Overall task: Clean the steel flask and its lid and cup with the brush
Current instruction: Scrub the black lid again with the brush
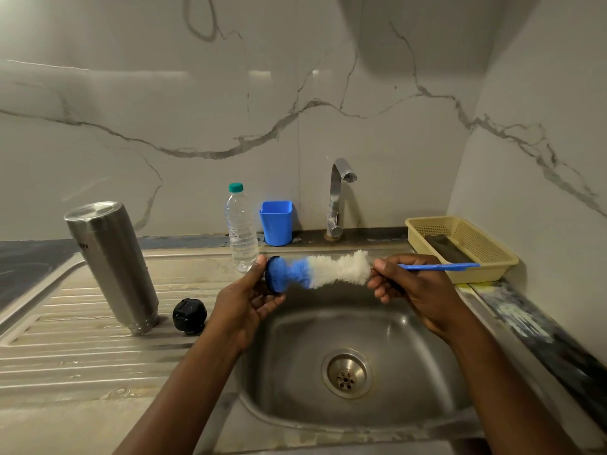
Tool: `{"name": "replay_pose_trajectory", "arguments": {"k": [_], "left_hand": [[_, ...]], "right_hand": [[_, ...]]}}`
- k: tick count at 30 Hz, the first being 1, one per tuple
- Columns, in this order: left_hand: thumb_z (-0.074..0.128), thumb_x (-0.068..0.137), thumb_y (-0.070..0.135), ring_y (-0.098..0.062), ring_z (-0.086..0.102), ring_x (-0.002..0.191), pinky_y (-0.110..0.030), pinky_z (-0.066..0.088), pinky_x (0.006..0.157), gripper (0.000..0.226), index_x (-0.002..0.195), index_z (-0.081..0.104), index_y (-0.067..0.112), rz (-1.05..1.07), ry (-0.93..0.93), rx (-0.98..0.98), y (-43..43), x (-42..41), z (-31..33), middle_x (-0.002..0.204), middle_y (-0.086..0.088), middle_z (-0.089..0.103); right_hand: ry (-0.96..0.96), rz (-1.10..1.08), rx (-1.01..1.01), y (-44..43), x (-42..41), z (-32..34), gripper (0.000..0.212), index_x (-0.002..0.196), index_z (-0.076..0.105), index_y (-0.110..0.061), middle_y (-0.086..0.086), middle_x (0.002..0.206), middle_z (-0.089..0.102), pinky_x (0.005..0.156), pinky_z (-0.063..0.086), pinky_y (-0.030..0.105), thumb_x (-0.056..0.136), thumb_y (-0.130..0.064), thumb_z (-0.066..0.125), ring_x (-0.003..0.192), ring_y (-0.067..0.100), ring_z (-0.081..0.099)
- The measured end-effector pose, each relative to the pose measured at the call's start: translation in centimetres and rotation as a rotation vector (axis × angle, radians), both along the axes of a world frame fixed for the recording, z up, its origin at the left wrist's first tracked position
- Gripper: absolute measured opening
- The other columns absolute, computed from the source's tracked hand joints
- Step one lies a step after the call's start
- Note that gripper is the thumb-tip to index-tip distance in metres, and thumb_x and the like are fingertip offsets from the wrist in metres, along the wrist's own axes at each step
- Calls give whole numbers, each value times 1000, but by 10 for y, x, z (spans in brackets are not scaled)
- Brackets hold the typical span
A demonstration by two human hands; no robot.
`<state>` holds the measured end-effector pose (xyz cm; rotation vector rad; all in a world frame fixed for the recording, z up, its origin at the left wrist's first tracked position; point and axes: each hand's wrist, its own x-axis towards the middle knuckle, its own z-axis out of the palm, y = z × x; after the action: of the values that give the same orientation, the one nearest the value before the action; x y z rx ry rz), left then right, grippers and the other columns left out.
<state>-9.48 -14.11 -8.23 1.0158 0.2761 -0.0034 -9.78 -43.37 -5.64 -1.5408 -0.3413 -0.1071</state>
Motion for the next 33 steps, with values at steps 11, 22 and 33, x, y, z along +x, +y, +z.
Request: {"name": "replay_pose_trajectory", "arguments": {"k": [11,22,33], "left_hand": [[82,77,44,-32,79,101,-40,65,80,65,128,65,8,22,19,32,0,2,-2,113,-20,78],[79,84,39,-35,77,105,-44,64,87,51,122,66,8,-20,21,21,-7,-1,2,113,-22,77],[70,97,29,-29,80,97,-39,68,78,30,120,67,10,-27,-37,-55,-2,-3,6,104,-17,81]], "right_hand": [[-36,36,-45,-2,0,0,22,98,77,2,25,89,75,68,62,32,90,-17,69,78,33,72],[-64,-54,8,0,2,1,22,96,76,3,24,85,75,65,62,32,95,-18,67,73,33,72],[78,-118,11,13,6,-5,35,92,74,6,25,79,73,56,57,30,98,-28,67,64,29,69]]}}
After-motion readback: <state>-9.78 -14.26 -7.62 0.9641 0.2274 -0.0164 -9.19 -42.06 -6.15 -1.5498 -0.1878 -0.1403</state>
